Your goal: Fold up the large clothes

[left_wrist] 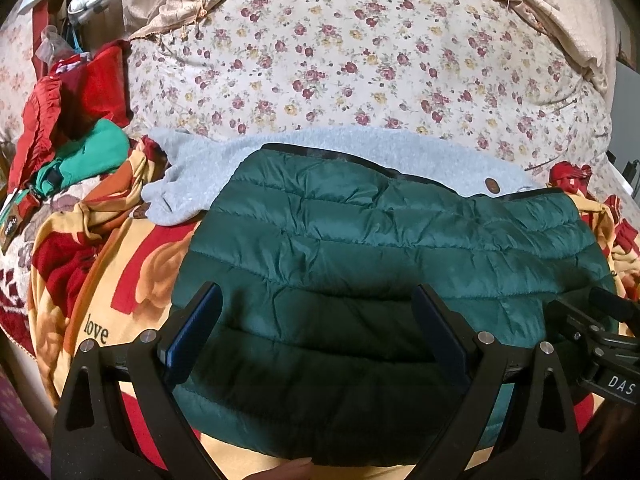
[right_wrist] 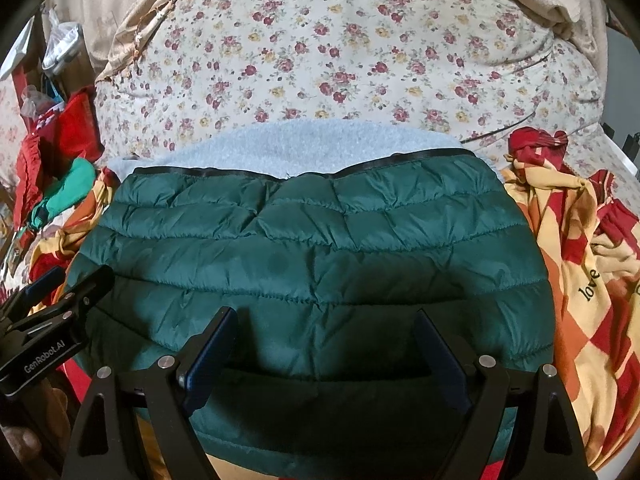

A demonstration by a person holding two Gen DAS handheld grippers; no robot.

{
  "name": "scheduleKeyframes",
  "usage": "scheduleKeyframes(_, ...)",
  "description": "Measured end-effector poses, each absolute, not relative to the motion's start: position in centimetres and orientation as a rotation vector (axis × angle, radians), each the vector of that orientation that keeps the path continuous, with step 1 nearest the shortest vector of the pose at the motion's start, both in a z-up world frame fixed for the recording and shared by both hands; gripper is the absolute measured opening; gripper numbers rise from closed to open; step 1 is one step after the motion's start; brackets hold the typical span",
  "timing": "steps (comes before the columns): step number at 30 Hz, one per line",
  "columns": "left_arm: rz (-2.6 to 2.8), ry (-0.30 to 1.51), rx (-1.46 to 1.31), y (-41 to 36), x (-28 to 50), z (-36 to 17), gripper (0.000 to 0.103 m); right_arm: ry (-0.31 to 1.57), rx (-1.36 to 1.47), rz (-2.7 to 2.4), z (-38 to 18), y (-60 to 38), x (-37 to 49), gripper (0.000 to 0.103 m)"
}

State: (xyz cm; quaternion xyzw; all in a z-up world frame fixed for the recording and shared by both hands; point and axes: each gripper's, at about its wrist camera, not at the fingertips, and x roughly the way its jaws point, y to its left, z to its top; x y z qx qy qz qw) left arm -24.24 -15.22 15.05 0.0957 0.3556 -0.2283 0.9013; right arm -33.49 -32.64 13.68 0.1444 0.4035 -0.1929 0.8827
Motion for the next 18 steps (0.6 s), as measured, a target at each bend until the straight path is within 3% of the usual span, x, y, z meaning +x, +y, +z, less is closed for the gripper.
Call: scheduleKeyframes(18,-0.488,0.750,0.178,-15.30,-23.61,14.71,0.096,0.846,0.297,-0.400,13.63,-32.80,-32.82,0.088)
